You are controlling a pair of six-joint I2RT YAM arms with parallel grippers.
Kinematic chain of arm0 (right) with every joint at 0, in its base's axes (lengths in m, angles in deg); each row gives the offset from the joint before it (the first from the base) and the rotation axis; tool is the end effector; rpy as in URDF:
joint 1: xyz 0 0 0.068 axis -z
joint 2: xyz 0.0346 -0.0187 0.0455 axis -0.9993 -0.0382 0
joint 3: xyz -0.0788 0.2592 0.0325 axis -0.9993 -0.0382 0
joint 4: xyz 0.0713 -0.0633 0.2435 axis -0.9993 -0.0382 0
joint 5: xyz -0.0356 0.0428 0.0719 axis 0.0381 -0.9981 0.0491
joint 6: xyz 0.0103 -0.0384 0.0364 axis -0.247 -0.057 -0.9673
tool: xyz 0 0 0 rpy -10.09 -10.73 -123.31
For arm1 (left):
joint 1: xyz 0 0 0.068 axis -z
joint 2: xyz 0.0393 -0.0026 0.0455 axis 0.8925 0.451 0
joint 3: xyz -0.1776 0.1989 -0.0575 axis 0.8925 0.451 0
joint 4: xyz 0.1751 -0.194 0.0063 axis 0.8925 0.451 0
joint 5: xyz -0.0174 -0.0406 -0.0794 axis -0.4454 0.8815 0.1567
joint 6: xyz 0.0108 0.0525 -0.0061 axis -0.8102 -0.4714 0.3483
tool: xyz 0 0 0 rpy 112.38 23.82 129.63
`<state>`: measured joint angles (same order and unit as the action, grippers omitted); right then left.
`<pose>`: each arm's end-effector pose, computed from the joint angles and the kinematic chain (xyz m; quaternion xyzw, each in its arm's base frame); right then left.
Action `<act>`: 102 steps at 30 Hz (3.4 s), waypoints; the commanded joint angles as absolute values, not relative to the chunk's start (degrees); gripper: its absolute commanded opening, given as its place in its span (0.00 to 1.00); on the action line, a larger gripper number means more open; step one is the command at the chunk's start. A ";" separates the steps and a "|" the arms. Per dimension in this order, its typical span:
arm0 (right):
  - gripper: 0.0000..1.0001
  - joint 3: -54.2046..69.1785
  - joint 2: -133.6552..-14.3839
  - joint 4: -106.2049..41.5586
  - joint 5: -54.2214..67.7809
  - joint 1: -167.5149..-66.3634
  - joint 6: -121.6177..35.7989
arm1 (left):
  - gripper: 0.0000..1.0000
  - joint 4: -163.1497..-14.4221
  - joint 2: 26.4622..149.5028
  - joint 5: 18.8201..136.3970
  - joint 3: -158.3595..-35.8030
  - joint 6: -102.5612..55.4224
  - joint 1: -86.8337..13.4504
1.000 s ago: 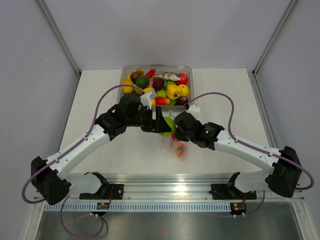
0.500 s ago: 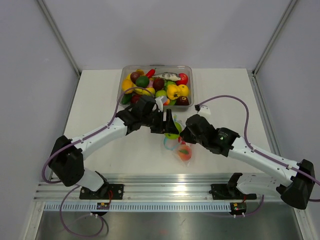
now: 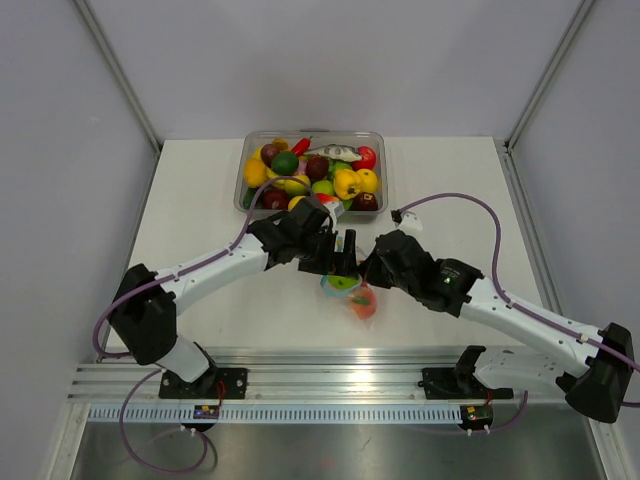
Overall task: Place the food in the zip-top bag and seal the zipper
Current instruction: Place the fake fruit in the zipper food storage bag, then adjust the zipper food storage bag at the center of the board.
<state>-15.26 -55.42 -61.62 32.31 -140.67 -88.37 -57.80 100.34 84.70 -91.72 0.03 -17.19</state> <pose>0.1494 0.1790 0.2974 0.0618 0.8937 0.2493 0.3679 0.2223 -0.2438 0.2629 0.1335 0.9223 -0.3166 0.1768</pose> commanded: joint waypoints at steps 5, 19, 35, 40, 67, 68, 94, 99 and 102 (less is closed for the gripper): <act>0.00 -16.12 -54.29 -58.27 32.26 -140.99 -89.80 | 0.99 -54.17 97.05 83.32 -98.30 -4.38 -14.32; 0.00 -15.68 -55.26 -59.32 32.35 -140.90 -89.09 | 0.57 -48.89 85.61 77.53 -95.67 -8.34 -13.71; 0.00 -17.34 -52.35 -59.59 26.12 -140.99 -86.02 | 0.60 -64.35 92.02 67.42 -85.56 -4.57 -13.80; 0.01 -17.52 -53.32 -61.43 23.92 -140.90 -83.12 | 0.45 -67.35 95.80 66.97 -87.48 -3.95 -14.06; 0.76 -10.75 -47.35 -71.99 34.55 -145.81 -66.68 | 0.00 -60.84 94.23 84.20 -92.85 13.10 -21.18; 0.78 -11.45 -46.39 -70.76 34.98 -146.78 -66.25 | 0.00 -61.10 94.40 84.20 -92.94 13.36 -21.18; 0.71 -22.27 -51.21 -58.11 43.16 -155.31 -62.03 | 0.00 -60.31 94.40 84.64 -91.97 11.87 -25.22; 0.45 -22.88 -50.77 -54.76 43.34 -155.23 -61.06 | 0.00 -60.49 94.23 84.90 -91.45 12.05 -25.22; 0.28 -22.71 -51.30 -53.96 43.16 -155.23 -61.06 | 0.00 -61.54 94.05 85.69 -90.92 12.66 -25.22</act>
